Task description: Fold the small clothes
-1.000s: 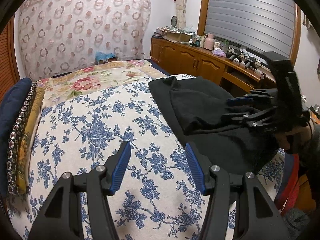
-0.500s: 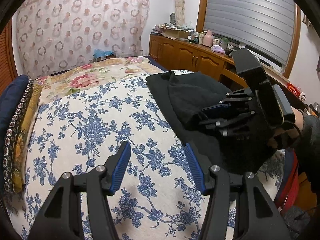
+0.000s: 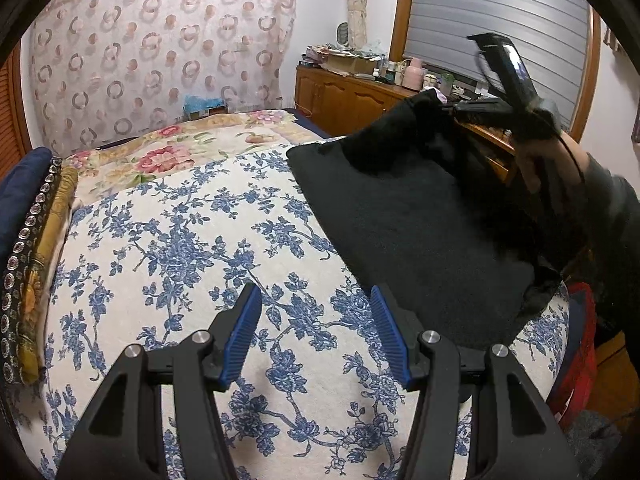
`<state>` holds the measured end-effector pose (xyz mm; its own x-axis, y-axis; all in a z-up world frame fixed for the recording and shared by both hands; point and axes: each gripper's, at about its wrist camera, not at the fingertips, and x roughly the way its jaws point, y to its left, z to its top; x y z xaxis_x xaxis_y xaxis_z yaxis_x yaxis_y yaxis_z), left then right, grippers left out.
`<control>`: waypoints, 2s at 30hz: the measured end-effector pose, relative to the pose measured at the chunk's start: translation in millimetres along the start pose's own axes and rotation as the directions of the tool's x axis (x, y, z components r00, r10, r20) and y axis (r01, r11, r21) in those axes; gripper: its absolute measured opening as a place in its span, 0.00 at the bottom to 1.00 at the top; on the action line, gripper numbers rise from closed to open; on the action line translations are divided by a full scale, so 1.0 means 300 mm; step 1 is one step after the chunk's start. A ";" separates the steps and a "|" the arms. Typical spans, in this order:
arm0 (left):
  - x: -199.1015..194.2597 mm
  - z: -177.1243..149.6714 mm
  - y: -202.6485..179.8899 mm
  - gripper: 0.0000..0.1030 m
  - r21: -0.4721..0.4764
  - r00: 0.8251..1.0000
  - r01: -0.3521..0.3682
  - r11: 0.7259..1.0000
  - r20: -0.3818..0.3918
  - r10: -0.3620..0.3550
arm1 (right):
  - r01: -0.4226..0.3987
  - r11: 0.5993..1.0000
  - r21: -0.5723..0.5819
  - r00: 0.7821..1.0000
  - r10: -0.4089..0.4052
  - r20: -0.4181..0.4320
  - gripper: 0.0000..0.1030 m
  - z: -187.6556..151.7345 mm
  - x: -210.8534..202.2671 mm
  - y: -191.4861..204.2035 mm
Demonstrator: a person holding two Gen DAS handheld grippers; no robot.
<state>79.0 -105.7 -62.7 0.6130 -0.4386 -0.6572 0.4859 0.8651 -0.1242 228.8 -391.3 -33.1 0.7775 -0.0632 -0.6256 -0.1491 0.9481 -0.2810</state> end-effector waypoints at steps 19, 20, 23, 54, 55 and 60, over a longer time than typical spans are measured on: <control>0.053 -0.011 -0.109 0.54 0.064 0.997 0.055 0.996 -0.049 -0.052 | -0.170 0.984 0.047 0.984 0.172 -0.039 0.45 -0.238 -0.178 0.036; 0.055 -0.012 -0.117 0.54 0.069 0.997 0.058 0.996 -0.052 -0.054 | -0.185 0.982 0.046 0.982 0.187 -0.039 0.45 -0.256 -0.190 0.051; 0.060 -0.018 -0.138 0.54 0.079 0.996 0.072 0.994 -0.063 -0.067 | -0.221 0.975 0.037 0.974 0.223 -0.048 0.47 -0.304 -0.221 0.096; 0.055 -0.104 -0.252 0.04 0.078 0.949 0.258 0.963 -0.206 -0.238 | -0.349 0.937 -0.027 0.934 0.345 -0.093 0.63 -0.507 -0.360 0.272; 0.039 -0.095 -0.255 0.02 0.080 0.951 0.265 0.961 -0.187 -0.247 | -0.357 0.934 -0.033 0.931 0.352 -0.094 0.63 -0.509 -0.361 0.283; -0.043 0.011 -0.251 0.02 0.063 0.956 0.288 0.956 -0.073 -0.283 | -0.394 0.917 -0.061 0.916 0.387 -0.104 0.66 -0.521 -0.367 0.336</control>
<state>36.5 -165.9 -42.5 0.4033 -0.6469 -0.6472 0.6804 0.6849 -0.2607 32.7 -337.5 -106.2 0.5910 0.2767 -0.7577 -0.4808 0.8751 -0.0555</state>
